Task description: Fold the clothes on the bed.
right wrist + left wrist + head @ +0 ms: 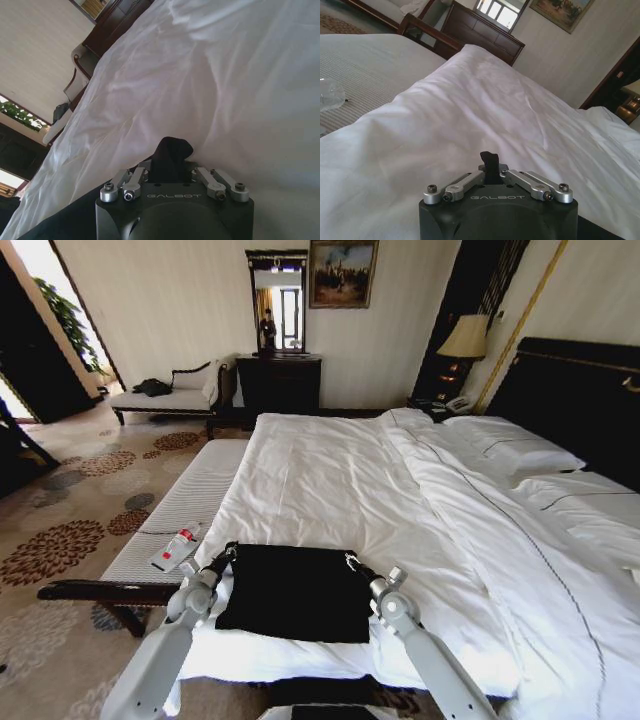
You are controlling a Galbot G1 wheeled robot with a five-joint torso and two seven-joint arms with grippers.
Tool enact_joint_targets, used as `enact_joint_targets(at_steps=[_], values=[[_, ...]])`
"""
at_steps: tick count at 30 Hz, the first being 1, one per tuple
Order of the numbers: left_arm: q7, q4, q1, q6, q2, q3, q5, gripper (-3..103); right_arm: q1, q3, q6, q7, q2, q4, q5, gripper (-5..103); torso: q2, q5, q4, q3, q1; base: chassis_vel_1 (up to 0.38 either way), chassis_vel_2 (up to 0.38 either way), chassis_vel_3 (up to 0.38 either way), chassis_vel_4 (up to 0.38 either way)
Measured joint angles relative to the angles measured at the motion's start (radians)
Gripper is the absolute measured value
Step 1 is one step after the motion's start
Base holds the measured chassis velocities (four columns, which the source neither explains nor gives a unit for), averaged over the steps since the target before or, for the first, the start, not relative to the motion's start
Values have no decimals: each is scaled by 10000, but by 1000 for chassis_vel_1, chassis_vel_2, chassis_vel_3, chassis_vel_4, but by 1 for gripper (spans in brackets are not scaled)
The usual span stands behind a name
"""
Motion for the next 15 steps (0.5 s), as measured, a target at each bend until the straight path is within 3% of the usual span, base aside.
enact_joint_targets(at_steps=[2, 6, 8, 10, 15], values=[[0, 12, -1, -1, 1, 0, 11, 1, 6, -4, -1, -60, -5, 3, 9, 35, 0, 0, 0, 0, 0, 0, 0, 0, 0], [4, 10, 41, -13, 7, -17, 42, 1, 122, -41, 116, -176, 9, -91, 17, 13, 0, -1, 2, 0, 0, 0, 0, 0, 0], [6, 0, 51, -23, 17, -29, 43, 1, 161, -48, 254, -239, 30, -133, -3, 13, 0, -1, 2, 0, 0, 0, 0, 0, 0], [37, -50, 54, -80, 26, -75, 33, 1, 202, -21, 539, -375, 87, -169, -139, 3, 0, -1, 2, 0, 0, 0, 0, 0, 0], [232, -732, 171, -335, 13, -397, -76, 1, -56, 673, 1554, -924, 170, 617, -244, 2, -1, 0, 5, 0, 0, 0, 0, 0, 0]])
